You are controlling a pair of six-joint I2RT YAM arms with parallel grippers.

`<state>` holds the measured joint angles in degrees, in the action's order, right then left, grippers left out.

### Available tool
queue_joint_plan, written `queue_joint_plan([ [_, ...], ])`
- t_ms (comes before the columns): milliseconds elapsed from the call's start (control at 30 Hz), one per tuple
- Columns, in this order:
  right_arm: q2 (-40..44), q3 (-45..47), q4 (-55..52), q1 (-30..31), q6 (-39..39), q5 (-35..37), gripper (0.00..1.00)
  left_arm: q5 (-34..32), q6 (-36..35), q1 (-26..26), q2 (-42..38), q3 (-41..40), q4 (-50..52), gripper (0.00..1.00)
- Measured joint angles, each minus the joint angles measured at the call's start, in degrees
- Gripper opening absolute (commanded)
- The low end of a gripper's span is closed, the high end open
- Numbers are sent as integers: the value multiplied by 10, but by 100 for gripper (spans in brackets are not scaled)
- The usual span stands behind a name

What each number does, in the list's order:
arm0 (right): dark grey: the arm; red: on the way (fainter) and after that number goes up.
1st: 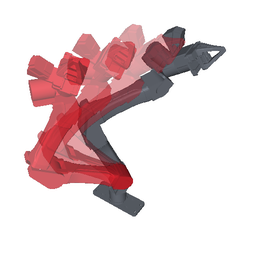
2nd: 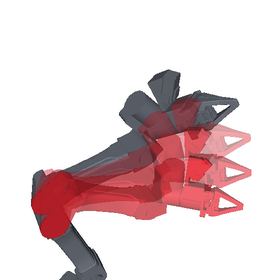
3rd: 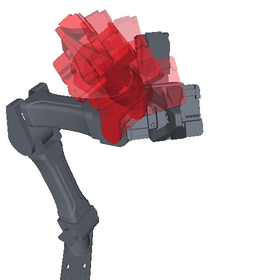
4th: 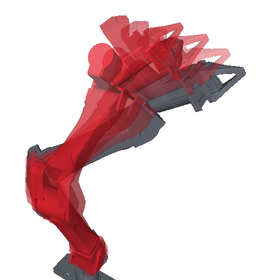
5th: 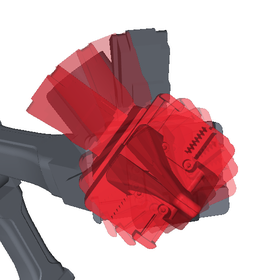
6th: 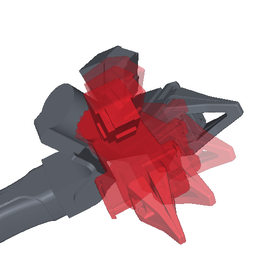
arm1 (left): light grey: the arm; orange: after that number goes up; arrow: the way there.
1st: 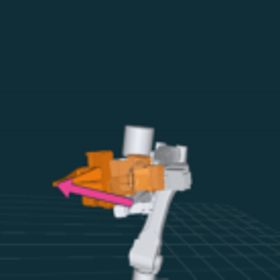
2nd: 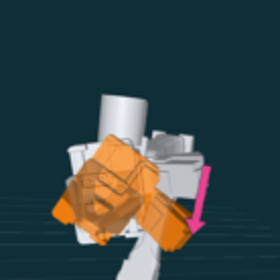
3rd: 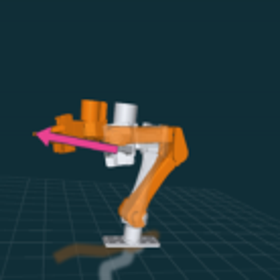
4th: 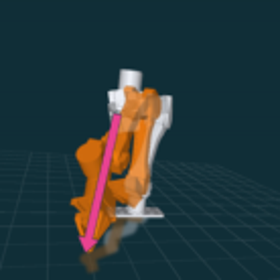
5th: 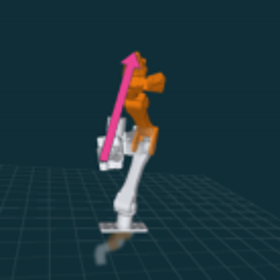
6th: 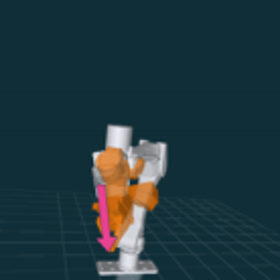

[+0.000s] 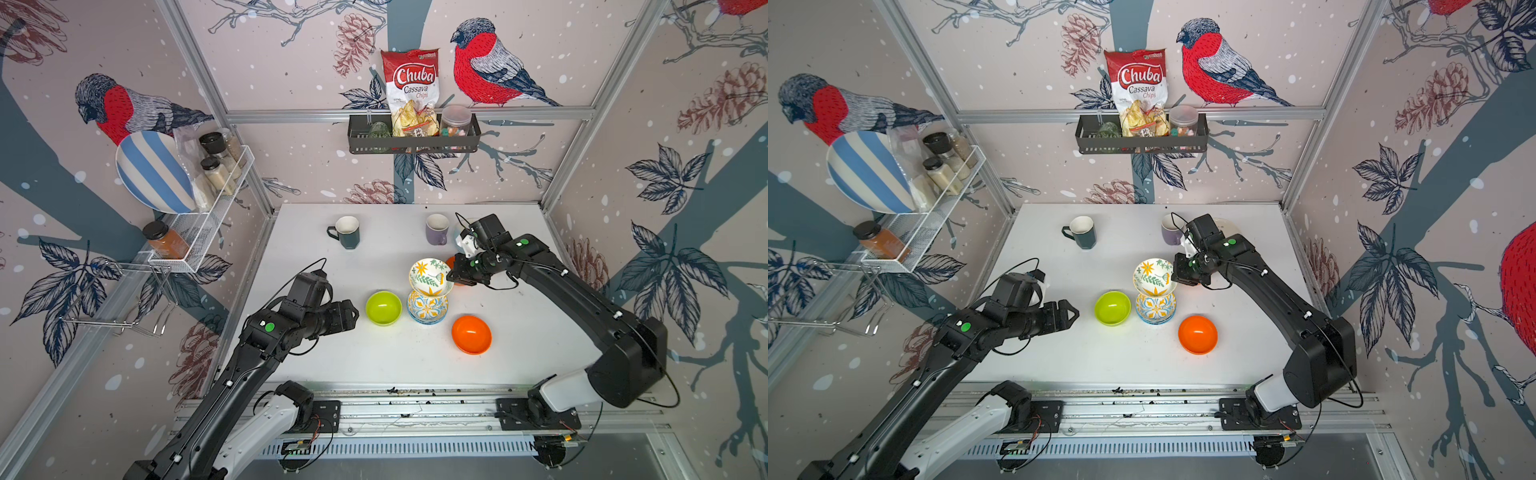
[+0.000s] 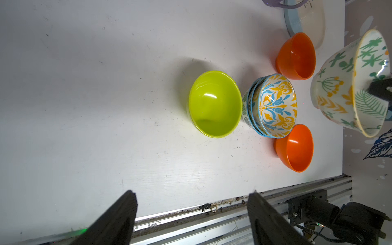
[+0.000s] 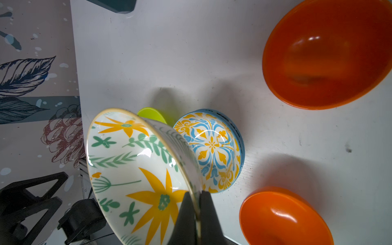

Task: Stack the bowls
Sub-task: Place the bowl on the bowl.

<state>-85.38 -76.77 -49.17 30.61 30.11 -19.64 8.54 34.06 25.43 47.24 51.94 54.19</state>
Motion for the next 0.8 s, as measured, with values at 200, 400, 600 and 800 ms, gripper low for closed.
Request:
queue_joint_plan([
  [200, -23, 30, 28, 0, -3, 1, 0, 1, -5, 0, -2, -10, -10, 84],
  [400, -41, 43, 57, 2, -10, 1, 0, 4, -10, 0, 8, -10, -12, 84],
  [600, -47, 55, 68, 2, -17, 1, 0, 5, -10, 0, 11, -14, -13, 83],
  [800, -50, 63, 71, 8, -19, 1, 0, 7, -10, 0, 11, -16, -17, 83],
])
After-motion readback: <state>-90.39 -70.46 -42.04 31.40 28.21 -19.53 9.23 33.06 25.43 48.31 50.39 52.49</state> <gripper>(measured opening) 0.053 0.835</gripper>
